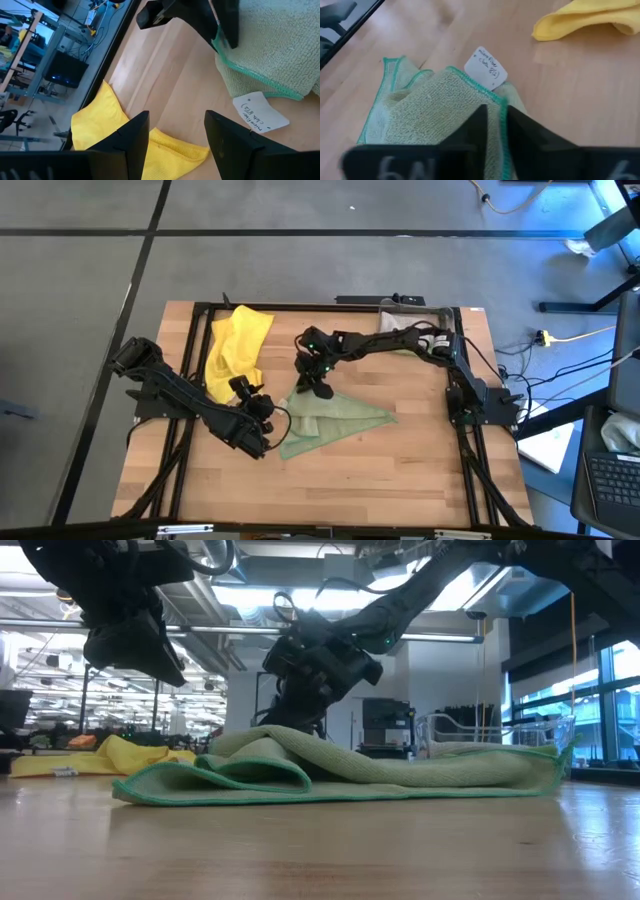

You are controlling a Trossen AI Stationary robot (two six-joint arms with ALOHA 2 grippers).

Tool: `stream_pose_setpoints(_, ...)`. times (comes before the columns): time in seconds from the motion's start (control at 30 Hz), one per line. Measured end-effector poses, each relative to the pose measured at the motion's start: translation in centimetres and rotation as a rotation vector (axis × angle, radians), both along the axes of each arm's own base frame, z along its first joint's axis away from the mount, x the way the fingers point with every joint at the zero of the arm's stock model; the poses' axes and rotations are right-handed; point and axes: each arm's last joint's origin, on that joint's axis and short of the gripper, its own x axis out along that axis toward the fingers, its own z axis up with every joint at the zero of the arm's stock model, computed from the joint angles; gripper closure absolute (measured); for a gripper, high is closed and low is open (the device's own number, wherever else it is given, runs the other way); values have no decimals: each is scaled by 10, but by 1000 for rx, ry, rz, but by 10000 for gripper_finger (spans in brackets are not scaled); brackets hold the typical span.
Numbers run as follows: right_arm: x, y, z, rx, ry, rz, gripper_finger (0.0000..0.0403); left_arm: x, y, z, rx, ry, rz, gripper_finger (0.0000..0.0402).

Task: Fold microfiber towels
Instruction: Fold the light green cloth

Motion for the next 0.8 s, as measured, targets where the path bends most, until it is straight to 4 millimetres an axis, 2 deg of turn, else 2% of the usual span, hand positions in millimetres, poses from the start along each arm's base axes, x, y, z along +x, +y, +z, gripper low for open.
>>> stream_pose_setpoints(0.13,-1,-1,2,-8,-6,1,393,0,0,0,0,-1,0,217)
stream_pose_setpoints(0.27,-3,-6,12,-32,-33,-1,392,0,0,0,0,-1,0,217)
stream_pose_setpoints(0.47,-19,-27,54,-144,-76,-92,395,0,0,0,-6,-10,9,217)
stream_pose_setpoints(0.63,-46,-53,84,-437,54,-312,397,0,0,0,-9,-12,11,217)
stream_pose_setpoints(0.73,-64,-74,82,-563,221,-460,396,0,0,0,-11,-17,14,217)
stream_pose_setpoints(0.8,-76,-84,75,-568,331,-523,394,0,0,0,-10,-18,14,217)
